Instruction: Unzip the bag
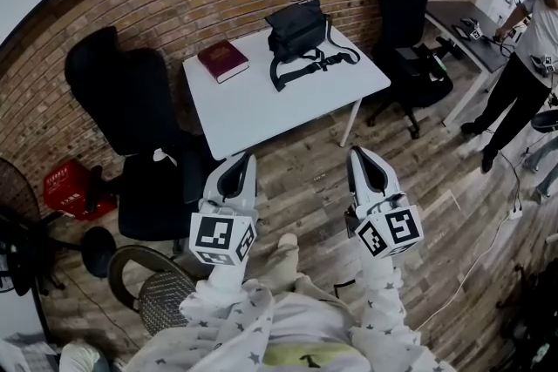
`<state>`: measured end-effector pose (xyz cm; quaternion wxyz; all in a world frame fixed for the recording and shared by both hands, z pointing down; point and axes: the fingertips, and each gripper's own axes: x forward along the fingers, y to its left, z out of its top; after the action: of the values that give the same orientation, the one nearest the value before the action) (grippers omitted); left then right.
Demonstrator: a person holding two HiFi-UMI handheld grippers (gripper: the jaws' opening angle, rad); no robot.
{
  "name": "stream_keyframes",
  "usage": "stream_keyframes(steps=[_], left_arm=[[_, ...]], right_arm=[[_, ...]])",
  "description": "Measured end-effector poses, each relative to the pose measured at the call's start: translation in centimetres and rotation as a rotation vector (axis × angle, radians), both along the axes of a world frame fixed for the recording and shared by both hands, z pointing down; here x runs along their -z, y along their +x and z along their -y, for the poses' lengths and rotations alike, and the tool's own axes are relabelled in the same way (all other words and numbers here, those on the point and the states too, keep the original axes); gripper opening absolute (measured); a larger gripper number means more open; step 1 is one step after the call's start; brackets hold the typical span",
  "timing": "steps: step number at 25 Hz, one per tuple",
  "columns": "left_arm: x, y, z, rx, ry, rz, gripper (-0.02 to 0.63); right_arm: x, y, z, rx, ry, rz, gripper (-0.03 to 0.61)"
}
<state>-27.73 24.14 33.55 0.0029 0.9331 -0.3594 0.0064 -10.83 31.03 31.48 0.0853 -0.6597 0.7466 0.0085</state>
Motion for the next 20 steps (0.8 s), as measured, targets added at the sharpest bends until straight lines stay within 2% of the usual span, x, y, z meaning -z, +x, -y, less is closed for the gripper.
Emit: stream_keyframes(steps=[7,20], left_arm=[[-0.9,2.3,4.7,0.011,-0.016,-0.008,-0.006],[-0.7,9.0,19.7,-0.008,-0.034,-0.051,-0.006]], right_arm=[[-0.8,2.2,4.5,0.011,-0.010,0.005,-0.006],[-1.1,7.9,19.0,0.013,-0.027,0.001,-0.006]])
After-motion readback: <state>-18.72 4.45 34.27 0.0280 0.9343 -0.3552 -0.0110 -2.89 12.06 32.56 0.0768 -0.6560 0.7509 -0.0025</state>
